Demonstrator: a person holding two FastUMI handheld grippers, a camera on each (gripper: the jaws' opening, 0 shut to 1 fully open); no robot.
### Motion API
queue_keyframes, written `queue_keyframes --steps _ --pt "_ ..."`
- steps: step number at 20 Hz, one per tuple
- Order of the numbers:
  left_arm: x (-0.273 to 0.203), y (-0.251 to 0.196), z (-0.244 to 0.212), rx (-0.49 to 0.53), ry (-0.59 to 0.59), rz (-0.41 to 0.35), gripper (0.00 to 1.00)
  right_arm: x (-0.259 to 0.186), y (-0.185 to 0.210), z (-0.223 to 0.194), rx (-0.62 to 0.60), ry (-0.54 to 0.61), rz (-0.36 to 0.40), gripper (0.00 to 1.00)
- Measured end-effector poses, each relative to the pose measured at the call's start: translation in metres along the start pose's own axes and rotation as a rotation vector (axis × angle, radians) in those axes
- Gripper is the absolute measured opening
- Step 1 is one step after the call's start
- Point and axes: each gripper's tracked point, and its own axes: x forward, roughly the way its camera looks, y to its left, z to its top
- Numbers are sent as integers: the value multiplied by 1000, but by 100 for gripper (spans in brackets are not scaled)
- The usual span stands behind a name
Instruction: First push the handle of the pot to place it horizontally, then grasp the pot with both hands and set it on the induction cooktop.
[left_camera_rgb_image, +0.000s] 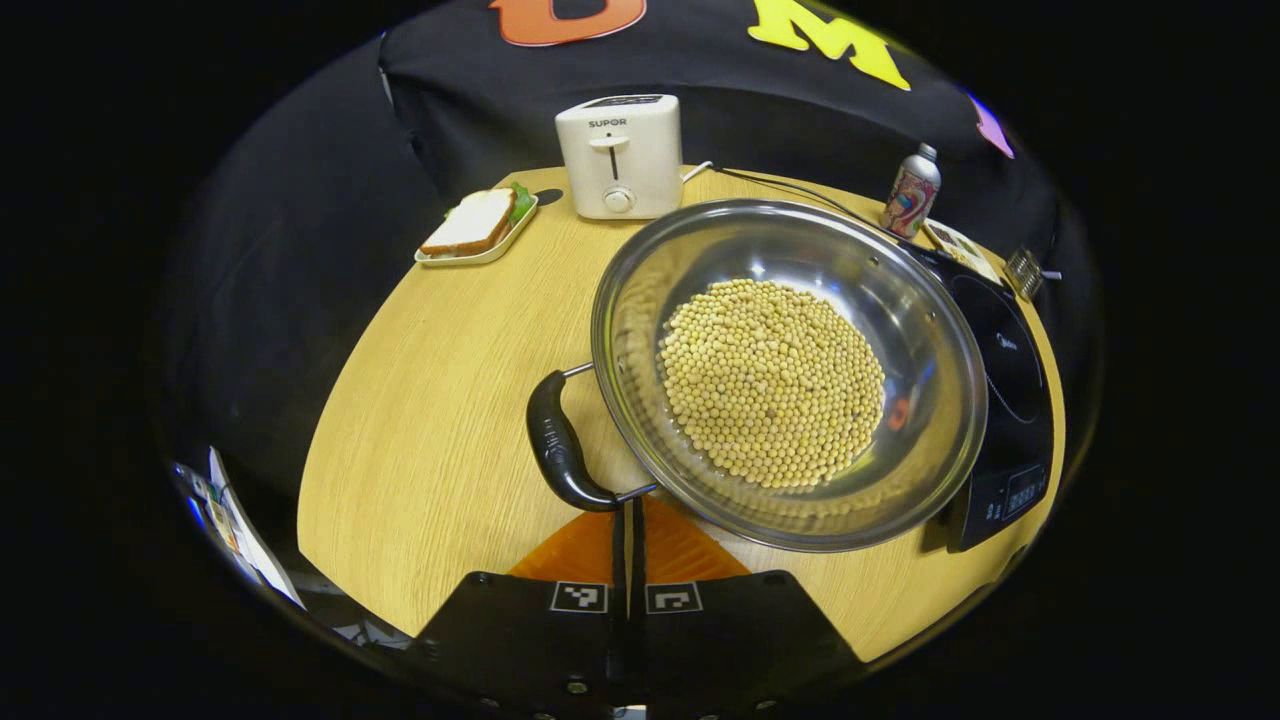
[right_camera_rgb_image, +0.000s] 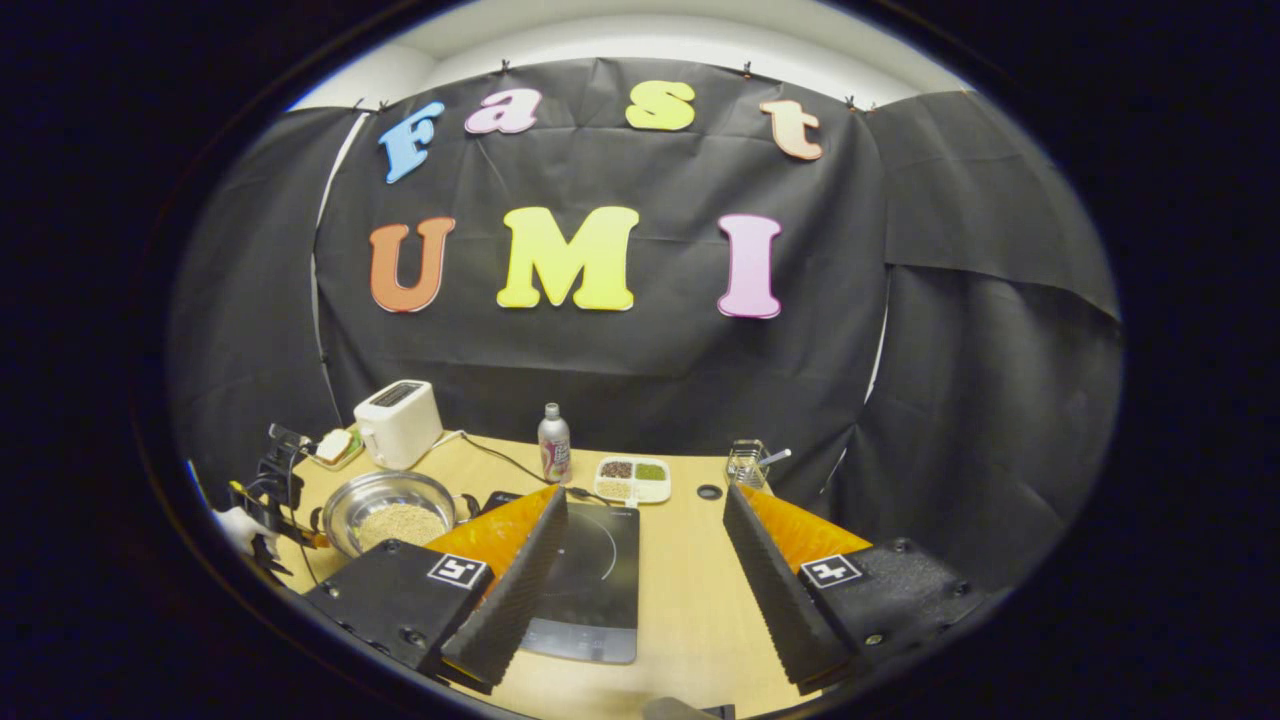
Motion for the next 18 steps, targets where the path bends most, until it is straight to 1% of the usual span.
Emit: queue_keyframes --steps 1,2,3,6,7,8,13,14,15,16,17,18 --pt "1 2 1 -6 1 2 0 1 0 0 -2 0 0 99" --pt "2 4 3 -10 2 6 10 1 0 0 -4 2 -2 99" --pt "3 6 5 -14 0 8 0 1 0 0 -5 3 -3 99" --pt "6 11 10 -38 0 10 0 2 1 1 -9 5 -5 99" --pt "8 13 12 -42 0 11 10 2 0 1 -9 7 -6 99" --pt "10 17 16 -44 -2 15 0 3 0 1 -9 8 -7 99" --pt "17 31 30 -79 -6 27 0 4 5 3 -9 13 -2 99" --pt "19 34 34 -81 -10 31 10 5 6 3 -11 15 -1 99" --pt "21 37 38 -82 -10 34 0 5 7 3 -12 16 1 99" --pt "22 39 41 -84 -13 37 11 3 8 3 -15 20 1 99" --pt "24 40 44 -87 -14 38 10 4 8 2 -18 22 1 99" --pt "26 43 47 -86 -15 37 0 3 8 2 -19 24 -1 99"
